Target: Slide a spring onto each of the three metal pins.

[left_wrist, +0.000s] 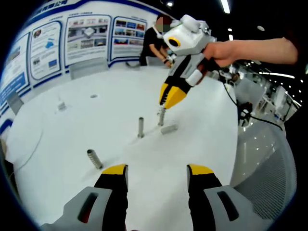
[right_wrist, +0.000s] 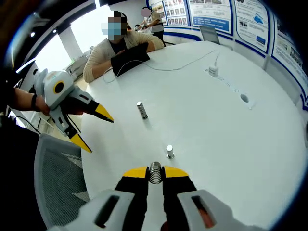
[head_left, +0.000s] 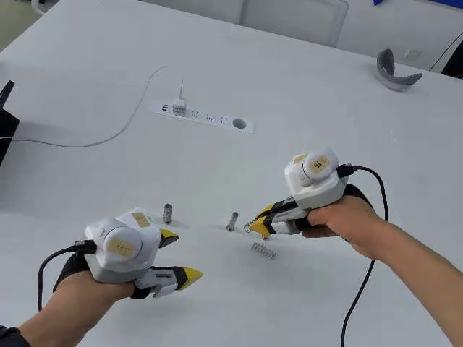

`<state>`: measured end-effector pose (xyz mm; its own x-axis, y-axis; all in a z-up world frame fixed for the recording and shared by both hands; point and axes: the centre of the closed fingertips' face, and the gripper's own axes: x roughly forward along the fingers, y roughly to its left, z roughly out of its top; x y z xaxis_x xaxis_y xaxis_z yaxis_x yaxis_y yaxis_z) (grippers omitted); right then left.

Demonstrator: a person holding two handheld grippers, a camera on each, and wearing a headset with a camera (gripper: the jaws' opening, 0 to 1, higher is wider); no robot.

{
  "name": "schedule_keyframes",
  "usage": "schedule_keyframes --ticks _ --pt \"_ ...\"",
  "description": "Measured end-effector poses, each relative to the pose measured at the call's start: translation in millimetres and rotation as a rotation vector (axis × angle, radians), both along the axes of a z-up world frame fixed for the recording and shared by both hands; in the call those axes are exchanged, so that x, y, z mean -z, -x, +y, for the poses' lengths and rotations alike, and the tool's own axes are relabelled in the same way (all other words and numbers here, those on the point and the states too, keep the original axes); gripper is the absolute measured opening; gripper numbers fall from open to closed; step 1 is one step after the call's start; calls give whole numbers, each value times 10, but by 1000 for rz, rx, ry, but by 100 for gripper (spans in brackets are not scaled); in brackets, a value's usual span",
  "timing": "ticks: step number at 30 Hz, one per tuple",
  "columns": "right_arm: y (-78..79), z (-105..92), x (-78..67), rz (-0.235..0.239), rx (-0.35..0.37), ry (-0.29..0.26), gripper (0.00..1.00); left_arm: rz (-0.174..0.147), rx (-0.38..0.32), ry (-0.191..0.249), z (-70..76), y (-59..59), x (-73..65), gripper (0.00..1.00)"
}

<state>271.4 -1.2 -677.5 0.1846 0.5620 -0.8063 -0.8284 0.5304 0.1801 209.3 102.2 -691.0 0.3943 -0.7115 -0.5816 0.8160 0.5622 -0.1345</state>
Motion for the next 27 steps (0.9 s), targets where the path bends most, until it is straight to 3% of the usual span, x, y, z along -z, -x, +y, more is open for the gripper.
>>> schedule_keyframes --ticks 15,27 --pt "-206 -76 7 -12 -32 51 12 12 -48 17 78 -52 -13 60" --pt "-309 34 45 -10 -74 70 12 28 -67 31 131 -50 3 65"
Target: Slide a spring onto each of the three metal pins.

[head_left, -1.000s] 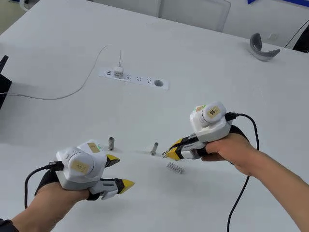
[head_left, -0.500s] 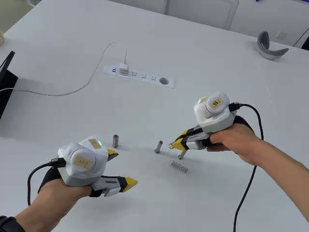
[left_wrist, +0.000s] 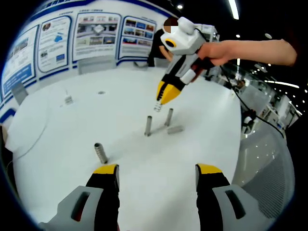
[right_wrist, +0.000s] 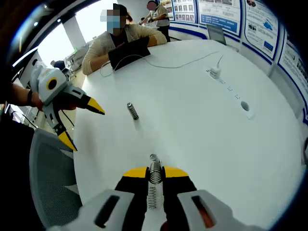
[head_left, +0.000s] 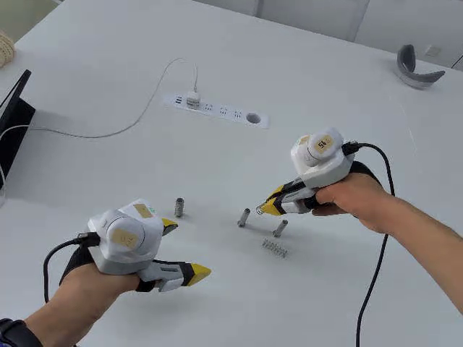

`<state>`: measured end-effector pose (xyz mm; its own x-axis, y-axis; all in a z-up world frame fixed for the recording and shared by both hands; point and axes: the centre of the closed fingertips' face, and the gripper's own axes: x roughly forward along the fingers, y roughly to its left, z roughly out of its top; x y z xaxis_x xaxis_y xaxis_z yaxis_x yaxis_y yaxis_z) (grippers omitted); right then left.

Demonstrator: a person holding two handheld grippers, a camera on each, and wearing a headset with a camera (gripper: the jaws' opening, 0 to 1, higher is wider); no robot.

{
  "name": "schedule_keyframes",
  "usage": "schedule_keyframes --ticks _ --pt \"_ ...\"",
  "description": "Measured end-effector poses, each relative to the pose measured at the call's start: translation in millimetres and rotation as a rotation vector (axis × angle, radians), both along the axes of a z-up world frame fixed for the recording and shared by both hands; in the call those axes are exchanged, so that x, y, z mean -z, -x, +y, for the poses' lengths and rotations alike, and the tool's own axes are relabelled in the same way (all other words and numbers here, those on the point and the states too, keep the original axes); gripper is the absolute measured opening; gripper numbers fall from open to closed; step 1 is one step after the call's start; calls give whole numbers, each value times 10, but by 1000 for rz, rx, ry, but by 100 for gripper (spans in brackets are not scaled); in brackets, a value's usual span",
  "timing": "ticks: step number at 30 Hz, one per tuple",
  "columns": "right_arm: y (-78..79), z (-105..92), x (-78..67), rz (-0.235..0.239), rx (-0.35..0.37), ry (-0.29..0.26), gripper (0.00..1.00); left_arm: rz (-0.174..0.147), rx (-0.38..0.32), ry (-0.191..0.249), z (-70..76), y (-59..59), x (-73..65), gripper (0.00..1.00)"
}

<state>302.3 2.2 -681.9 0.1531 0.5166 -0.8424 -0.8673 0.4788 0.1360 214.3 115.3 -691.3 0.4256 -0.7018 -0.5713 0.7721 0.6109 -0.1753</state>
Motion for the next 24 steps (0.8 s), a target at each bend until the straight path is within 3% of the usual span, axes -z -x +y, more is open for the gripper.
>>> schedule_keyframes --ticks 24 --pt "-45 133 126 20 -49 29 12 20 -22 12 61 6 28 66"
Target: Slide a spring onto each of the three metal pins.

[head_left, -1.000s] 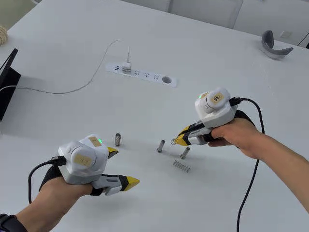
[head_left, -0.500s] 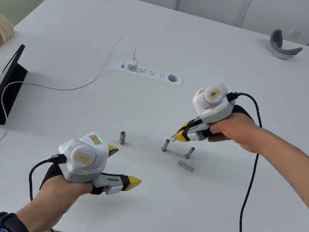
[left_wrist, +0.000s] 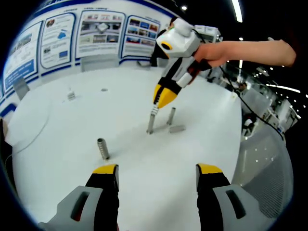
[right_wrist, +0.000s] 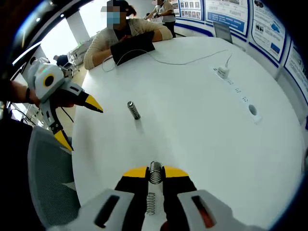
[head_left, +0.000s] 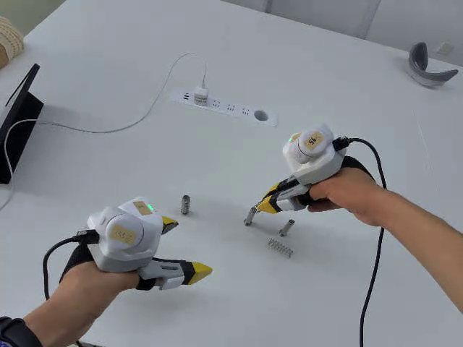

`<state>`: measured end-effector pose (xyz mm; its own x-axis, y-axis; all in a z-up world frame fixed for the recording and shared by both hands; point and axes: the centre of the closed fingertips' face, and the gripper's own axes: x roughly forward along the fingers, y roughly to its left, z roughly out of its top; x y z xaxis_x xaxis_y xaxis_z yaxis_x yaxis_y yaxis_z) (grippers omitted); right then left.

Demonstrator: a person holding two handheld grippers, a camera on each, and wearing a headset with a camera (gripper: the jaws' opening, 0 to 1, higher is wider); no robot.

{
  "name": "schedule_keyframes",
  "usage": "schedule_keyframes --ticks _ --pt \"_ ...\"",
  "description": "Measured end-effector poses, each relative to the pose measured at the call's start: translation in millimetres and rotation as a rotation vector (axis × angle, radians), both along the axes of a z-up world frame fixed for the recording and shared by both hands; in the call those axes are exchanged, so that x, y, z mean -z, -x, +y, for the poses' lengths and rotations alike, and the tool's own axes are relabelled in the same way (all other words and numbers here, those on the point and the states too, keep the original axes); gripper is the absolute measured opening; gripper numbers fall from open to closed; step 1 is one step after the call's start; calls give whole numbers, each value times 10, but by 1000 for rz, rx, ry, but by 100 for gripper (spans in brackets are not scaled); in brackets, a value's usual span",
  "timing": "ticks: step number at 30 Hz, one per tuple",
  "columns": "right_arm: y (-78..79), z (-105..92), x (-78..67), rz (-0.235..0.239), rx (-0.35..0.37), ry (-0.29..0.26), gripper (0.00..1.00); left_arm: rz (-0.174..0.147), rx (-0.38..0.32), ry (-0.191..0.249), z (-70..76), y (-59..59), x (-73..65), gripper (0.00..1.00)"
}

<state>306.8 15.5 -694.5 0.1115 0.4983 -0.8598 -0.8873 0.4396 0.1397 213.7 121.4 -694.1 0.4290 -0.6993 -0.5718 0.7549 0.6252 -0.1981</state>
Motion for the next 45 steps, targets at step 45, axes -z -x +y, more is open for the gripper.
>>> schedule_keyframes --ticks 45 --pt "64 175 231 -38 -109 65 13 11 -19 -1 95 1 11 66"
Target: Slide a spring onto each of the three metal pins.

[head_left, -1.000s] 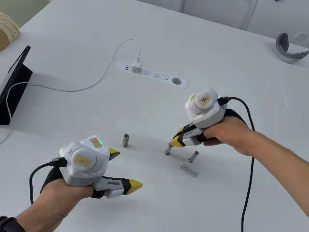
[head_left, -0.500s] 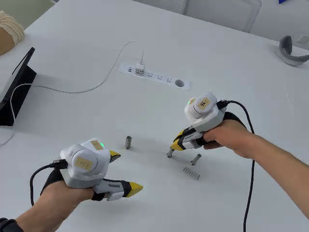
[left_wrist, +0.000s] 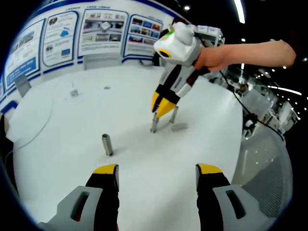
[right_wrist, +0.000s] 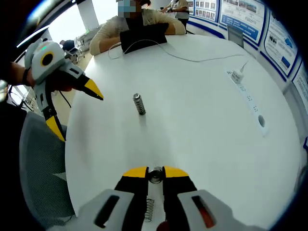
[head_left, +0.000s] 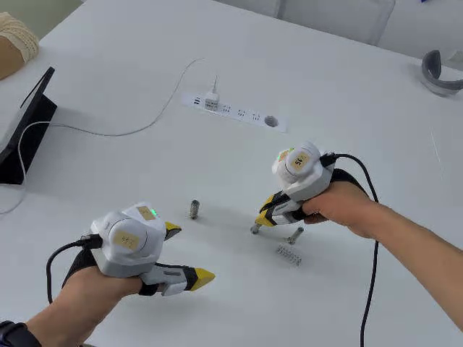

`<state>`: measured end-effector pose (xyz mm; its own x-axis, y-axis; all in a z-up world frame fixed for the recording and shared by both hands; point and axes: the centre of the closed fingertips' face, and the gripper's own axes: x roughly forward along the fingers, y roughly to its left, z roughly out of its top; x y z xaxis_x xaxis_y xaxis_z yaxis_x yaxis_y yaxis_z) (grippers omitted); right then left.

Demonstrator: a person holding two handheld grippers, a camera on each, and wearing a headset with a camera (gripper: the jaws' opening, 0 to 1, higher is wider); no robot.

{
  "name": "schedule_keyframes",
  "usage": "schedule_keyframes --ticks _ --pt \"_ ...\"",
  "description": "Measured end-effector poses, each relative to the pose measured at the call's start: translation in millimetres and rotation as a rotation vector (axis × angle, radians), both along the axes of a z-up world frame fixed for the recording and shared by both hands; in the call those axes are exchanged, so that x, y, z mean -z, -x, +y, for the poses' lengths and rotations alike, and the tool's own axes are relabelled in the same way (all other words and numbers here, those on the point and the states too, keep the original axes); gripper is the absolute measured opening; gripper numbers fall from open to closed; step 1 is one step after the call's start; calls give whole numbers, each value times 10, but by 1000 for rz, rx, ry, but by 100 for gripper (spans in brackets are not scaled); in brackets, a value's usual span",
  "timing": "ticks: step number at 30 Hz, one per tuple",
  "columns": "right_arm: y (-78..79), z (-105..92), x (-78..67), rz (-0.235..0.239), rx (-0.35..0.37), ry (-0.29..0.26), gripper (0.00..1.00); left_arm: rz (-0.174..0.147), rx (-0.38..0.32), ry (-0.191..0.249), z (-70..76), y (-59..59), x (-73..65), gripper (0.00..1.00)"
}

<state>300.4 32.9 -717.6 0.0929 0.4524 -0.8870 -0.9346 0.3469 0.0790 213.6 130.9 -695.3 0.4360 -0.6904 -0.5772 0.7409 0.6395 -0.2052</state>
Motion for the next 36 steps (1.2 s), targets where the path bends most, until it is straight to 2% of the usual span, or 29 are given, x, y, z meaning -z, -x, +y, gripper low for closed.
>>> schedule_keyframes --ticks 13,36 --pt "39 -18 214 2 -5 26 13 3 -5 -4 21 -9 8 66" --pt "15 38 317 -4 24 11 13 8 -12 -5 55 -4 19 65"
